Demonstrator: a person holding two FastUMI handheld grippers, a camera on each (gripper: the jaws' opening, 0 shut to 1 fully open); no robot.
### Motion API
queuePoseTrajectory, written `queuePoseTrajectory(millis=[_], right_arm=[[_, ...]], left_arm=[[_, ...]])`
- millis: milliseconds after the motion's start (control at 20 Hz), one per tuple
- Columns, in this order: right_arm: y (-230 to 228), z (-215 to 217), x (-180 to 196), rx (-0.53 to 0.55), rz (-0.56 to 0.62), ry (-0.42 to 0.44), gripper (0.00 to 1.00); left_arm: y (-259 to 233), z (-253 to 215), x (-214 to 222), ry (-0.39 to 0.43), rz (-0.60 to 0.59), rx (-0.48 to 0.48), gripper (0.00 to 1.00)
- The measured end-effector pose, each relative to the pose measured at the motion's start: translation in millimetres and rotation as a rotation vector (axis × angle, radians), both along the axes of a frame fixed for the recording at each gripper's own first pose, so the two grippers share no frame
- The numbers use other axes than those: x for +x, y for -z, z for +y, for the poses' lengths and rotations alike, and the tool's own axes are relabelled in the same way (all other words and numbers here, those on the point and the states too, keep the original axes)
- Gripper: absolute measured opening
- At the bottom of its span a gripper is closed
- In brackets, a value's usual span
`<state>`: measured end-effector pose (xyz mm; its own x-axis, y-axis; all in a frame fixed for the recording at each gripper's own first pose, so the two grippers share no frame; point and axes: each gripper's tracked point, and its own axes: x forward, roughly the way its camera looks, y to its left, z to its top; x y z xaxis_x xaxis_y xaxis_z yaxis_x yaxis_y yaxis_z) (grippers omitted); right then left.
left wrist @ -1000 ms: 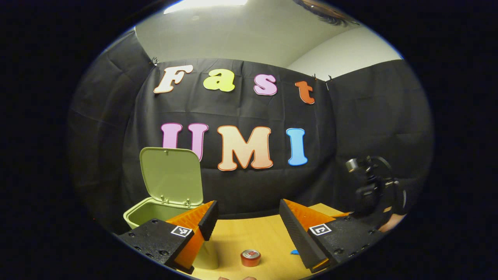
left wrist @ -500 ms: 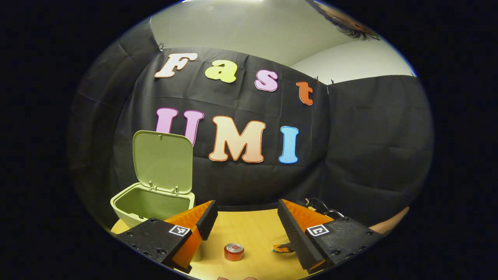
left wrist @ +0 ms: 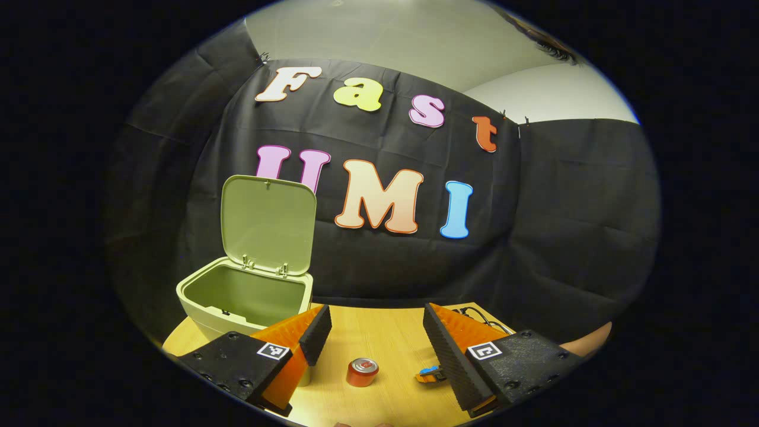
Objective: Press the lid of the desktop garbage bin to open it, pick up the crumpled paper on the desktop and throw it into the bin, then pick up the pop can on the desktop and drop it into the bin, and finally close the garbage bin lid.
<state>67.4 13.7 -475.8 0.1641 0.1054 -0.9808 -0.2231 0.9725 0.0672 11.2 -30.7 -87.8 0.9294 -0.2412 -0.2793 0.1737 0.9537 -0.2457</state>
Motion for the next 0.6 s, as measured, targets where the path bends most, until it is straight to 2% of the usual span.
queuePoseTrajectory(millis=[100,200,300,400,500,600], right_arm=[[2.1,5.7,-9.0,0.020,0.048,-0.002,0.97],[3.7,4.8,-3.6,0.023,0.040,0.014,0.89],[5.5,1.7,-2.6,0.009,0.036,0.024,0.88],[6.7,-3.1,-1.0,-0.011,0.021,0.011,0.81],[6.1,-7.7,-0.5,-0.014,0.021,0.017,0.55],[4.4,-6.6,2.3,-0.009,0.017,0.031,0.48]], left_arm=[[0.5,1.6,-0.6,-0.001,0.002,-0.003,0.93],[-2.5,0.5,-1.3,-0.002,-0.006,-0.018,0.93],[-1.2,-1.6,-1.7,0.001,0.000,-0.022,0.93],[-1.3,-4.2,-3.6,0.005,0.003,-0.032,0.93],[-4.5,-7.7,-6.4,0.014,-0.001,-0.047,0.93],[-4.2,-8.4,-7.0,0.018,0.004,-0.044,0.93]])
